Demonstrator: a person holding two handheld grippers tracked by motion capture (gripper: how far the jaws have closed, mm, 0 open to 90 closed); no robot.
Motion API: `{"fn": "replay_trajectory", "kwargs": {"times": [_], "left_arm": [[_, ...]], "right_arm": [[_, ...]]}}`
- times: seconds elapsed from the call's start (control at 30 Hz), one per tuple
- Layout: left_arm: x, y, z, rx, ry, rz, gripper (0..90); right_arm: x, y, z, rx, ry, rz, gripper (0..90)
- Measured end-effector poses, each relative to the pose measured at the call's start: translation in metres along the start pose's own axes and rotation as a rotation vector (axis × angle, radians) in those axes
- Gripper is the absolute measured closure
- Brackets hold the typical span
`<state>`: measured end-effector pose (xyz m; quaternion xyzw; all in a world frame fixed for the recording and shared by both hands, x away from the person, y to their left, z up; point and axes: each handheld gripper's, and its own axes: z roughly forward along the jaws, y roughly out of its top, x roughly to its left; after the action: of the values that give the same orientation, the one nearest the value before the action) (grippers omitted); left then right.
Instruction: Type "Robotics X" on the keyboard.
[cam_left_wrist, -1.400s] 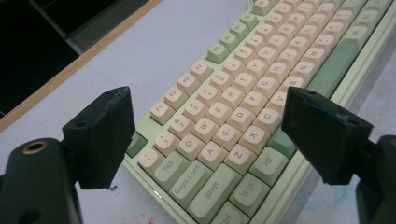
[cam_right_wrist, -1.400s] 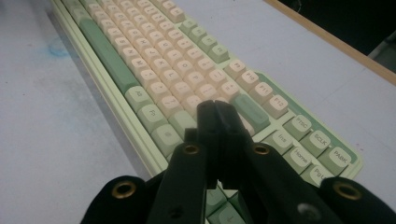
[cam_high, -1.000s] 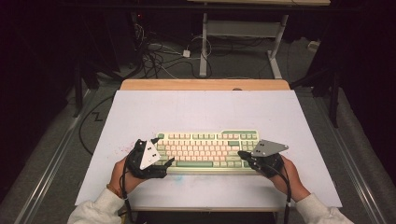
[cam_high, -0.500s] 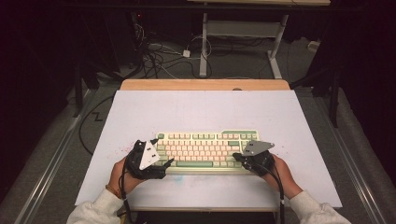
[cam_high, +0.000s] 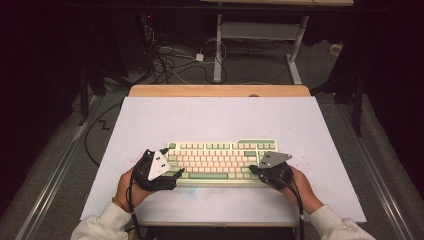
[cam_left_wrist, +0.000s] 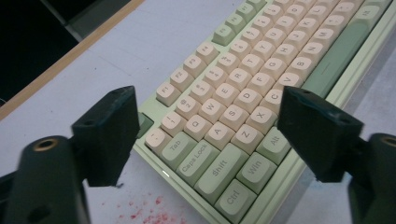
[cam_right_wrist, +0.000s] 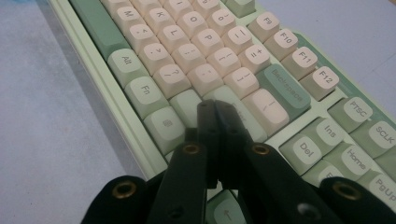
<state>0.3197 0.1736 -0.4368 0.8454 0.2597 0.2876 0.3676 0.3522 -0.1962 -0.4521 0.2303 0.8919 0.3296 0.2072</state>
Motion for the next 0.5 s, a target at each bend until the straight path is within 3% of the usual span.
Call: {"fn": "replay_trajectory", "kwargs": {"times": [0.2,0.3,0.5], "left_arm": [[0.005,0.0009,-0.0055,-0.011,-0.029,-0.001,47.3],[0.006,0.0001,-0.0058,-0.005,-0.042,-0.001,64.9],[0.009,0.0006,-0.0039,0.011,-0.079,-0.002,84.9]], "right_arm": [[0.0005,0.0,-0.0001,0.001,-0.004,-0.003,90.0],[0.0004,-0.0003,-0.0001,-0.002,-0.002,0.0,90.0],[0.001,-0.0005,-0.0001,-0.003,-0.007,-0.002,90.0]]}}
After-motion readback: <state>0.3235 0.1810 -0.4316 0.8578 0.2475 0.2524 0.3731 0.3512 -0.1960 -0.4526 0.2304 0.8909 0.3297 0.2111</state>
